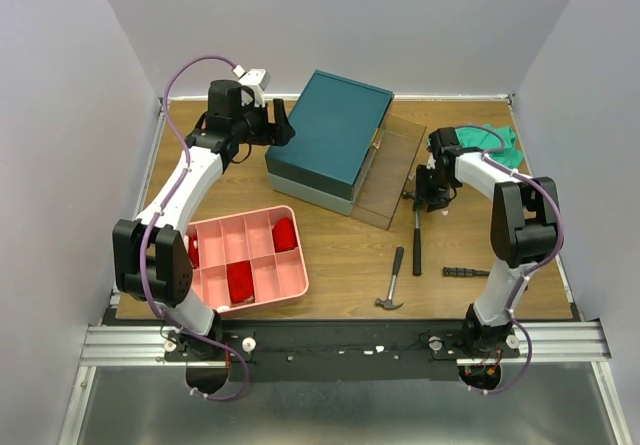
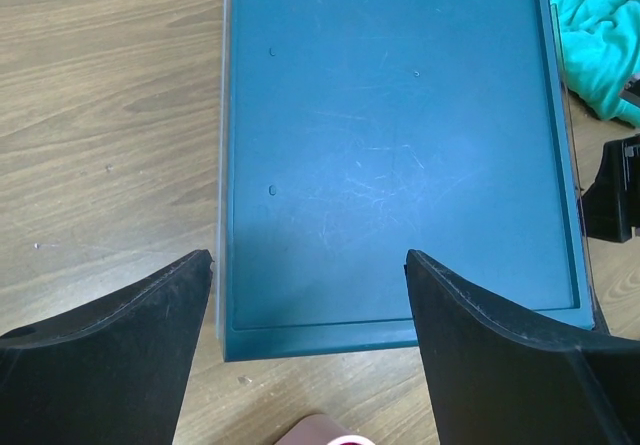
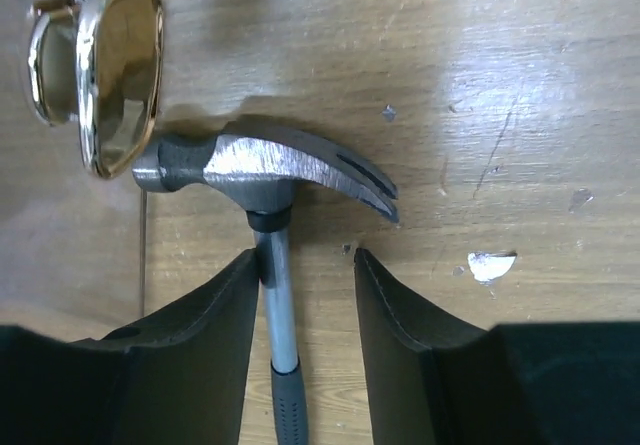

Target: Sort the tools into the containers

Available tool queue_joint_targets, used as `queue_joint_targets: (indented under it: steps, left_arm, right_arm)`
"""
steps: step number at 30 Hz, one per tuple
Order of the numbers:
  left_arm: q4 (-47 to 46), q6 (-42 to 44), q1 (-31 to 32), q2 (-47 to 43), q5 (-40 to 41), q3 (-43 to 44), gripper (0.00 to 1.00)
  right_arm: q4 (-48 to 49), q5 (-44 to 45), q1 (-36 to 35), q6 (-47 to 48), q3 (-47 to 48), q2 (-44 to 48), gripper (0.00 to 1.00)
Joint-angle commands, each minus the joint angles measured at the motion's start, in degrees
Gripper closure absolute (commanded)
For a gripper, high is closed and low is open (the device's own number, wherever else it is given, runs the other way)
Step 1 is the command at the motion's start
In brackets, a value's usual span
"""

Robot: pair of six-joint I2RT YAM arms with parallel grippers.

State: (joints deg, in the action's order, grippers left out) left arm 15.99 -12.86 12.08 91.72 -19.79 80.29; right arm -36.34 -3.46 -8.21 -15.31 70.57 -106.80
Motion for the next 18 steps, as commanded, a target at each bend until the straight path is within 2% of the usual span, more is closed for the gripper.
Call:
queue_joint_targets:
  steps: [1, 7, 8, 9, 18]
  left_arm:
    - [0.0, 0.9, -0.6, -3.0, 2.1, -0.9, 0.11]
    - [-0.2, 0.6, -1.0, -2.6, 2.3, 0.7, 0.11]
    - [-0.3, 0.6, -1.1, -2.3, 2.3, 1.1, 0.11]
    - [-0.3, 0.6, -1.1, -2.3, 2.4, 1.4, 0.11]
    - [-0.6, -0.5, -1.1, 0.0, 0.8, 5.8, 0.11]
  right_arm:
    - [-1.1, 3.1, -0.4, -2.7, 1.9, -2.6, 0.59]
    - [-5.1, 4.6, -0.1, -3.3, 4.9, -4.5, 0.77]
    - [-5.4, 4.5, -0.1, -3.4, 5.0, -4.5, 0.82]
    - [-5.1, 4.0, 0.0, -3.0, 4.8, -4.3, 0.99]
    - [-3.8, 0.4, 3.7, -2.4, 7.6, 6.6, 0.99]
